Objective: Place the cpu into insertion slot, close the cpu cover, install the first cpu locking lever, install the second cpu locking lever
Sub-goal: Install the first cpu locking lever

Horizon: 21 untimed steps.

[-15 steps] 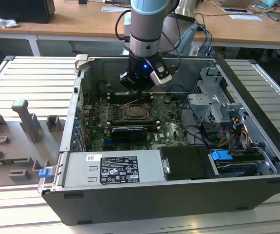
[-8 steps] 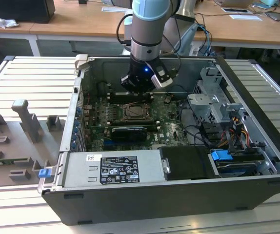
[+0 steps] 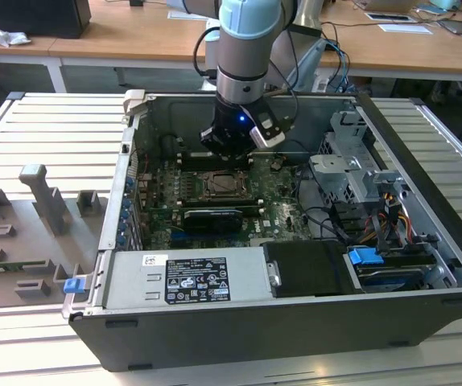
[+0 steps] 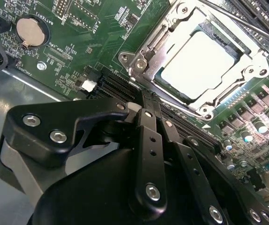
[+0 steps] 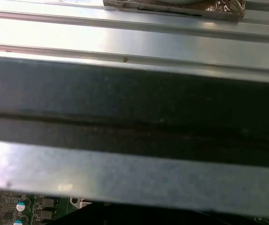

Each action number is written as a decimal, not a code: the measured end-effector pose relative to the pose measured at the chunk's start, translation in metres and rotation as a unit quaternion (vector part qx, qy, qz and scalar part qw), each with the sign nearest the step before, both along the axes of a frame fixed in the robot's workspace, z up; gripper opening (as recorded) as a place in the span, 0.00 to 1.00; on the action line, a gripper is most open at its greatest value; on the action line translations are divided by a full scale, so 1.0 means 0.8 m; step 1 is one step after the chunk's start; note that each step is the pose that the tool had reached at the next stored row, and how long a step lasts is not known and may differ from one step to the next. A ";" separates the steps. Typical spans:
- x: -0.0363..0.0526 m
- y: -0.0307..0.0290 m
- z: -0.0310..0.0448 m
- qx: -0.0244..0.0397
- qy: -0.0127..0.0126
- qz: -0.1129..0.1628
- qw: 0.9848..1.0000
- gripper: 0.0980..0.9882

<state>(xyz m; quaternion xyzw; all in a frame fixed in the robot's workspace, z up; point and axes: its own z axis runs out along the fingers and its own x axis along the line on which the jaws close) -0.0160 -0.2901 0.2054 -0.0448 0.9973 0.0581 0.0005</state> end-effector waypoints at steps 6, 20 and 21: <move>0.000 0.0000 -0.0015 -0.003 0.000 0.000 1.000 0.01; 0.001 0.0001 0.0016 -0.006 0.000 0.000 1.000 0.01; 0.001 0.0001 0.0054 -0.006 0.000 0.000 1.000 0.01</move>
